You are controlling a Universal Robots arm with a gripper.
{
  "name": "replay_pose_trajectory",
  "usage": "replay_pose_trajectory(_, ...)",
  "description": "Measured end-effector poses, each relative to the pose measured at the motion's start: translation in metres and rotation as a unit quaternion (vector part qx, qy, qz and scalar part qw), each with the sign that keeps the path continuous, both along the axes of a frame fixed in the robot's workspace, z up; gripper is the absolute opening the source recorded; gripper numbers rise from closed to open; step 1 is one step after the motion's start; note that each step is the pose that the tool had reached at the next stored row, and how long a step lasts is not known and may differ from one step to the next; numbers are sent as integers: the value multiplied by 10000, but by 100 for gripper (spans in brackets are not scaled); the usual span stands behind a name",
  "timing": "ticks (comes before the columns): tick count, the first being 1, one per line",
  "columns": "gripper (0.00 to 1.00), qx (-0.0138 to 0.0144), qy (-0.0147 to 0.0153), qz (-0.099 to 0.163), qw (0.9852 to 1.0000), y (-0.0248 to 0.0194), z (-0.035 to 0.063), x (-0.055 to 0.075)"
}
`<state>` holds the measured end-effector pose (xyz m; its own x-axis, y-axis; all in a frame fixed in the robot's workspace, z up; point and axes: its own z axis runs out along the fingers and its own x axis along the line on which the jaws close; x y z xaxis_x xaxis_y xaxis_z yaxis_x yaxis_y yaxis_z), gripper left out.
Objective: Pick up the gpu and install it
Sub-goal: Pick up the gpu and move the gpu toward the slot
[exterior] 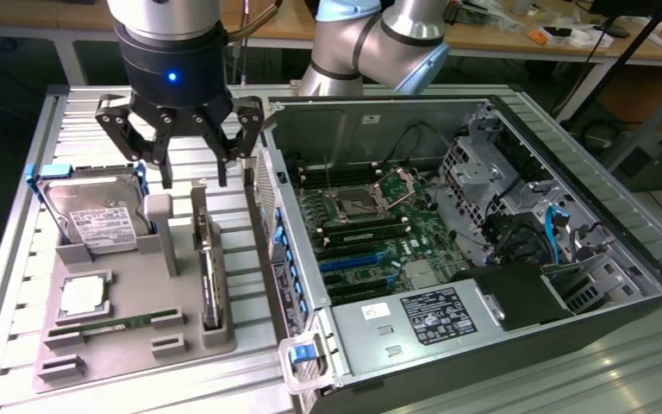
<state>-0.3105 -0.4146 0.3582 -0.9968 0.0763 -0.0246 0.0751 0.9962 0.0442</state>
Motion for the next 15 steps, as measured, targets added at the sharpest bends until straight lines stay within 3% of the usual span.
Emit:
replay_pose_trajectory(7,60,-1,1,0,10000,-16,-37,8)
replay_pose_trajectory(11,60,0,0,0,10000,-109,-133,33)
replay_pose_trajectory(15,60,0,0,0,10000,-141,-260,39)
